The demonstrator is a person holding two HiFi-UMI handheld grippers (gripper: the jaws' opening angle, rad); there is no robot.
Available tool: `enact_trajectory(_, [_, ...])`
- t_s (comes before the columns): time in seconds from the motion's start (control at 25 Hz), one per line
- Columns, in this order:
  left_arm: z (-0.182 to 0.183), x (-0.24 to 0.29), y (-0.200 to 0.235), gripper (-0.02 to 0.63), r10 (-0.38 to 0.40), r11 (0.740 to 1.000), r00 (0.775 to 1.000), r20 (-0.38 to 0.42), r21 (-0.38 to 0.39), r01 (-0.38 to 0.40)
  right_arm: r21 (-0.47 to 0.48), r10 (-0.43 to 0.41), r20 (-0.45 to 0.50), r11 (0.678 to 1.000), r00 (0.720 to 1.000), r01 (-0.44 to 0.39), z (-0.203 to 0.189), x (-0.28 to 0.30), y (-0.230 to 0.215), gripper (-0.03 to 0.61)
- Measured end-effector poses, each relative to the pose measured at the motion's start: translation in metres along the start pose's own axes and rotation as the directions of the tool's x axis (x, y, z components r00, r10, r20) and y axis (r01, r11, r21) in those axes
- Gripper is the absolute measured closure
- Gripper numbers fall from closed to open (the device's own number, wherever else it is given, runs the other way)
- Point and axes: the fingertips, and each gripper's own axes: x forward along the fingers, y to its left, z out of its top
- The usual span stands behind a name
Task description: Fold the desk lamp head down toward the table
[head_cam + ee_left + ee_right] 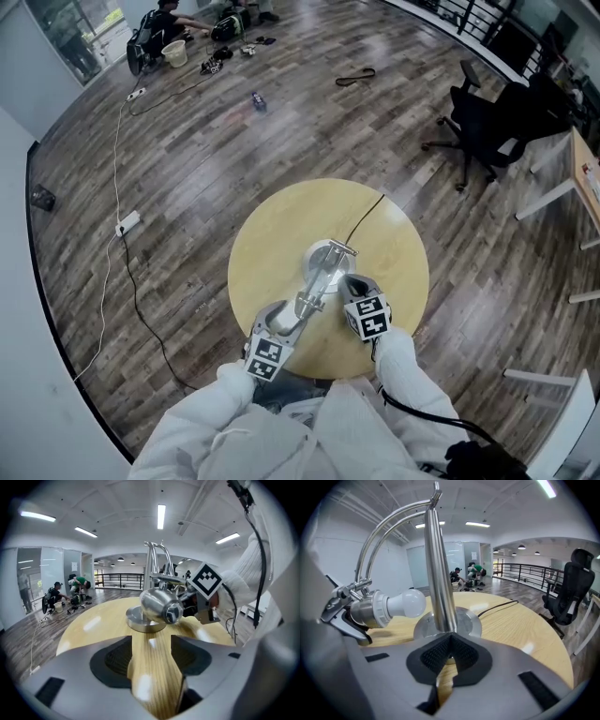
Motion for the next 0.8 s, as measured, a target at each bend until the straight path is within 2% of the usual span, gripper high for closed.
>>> enact_trajectory(0.12, [0.001,-0.038,0.007,0.353,0.056,0.995,0.998,0.043,-0.091,-0.052,0.045,-0.024,0.071,0.999,0.997,0.021,0.006,-0.021,0.002,0.568])
enact_trajectory(0.24, [0.022,-0.074,-0.001,0.396,0.071,0.981,0.992,0.107,-0.187,-0.050,0.077,0.000,0.132,0.997,0.991,-0.010,0.010,-0.050,0.020,0.568])
enact_trajectory(0.32, [0.036,-0.090,-0.013,0.482,0.069,0.976,0.985,0.157,-0.217,-0.034,0.112,0.006,0.178,0.993,0.984,-0.026,0.013,-0.073,0.036,0.568])
enact_trajectory(0.4, [0.043,-0.096,-0.030,0.614,0.050,0.977,0.982,0.185,-0.214,-0.009,0.157,0.005,0.218,0.987,0.976,-0.040,0.013,-0.093,0.054,0.568])
enact_trajectory(0.56, [0.041,-0.081,-0.056,0.614,-0.015,0.981,0.988,0.156,-0.190,0.045,0.151,0.025,0.214,0.987,0.977,-0.058,0.000,-0.106,0.082,0.568])
enact_trajectory(0.8, [0.042,-0.083,-0.068,0.614,-0.012,0.974,0.987,0.160,-0.221,0.048,0.113,0.039,0.198,0.992,0.979,-0.062,-0.011,-0.122,0.096,0.568])
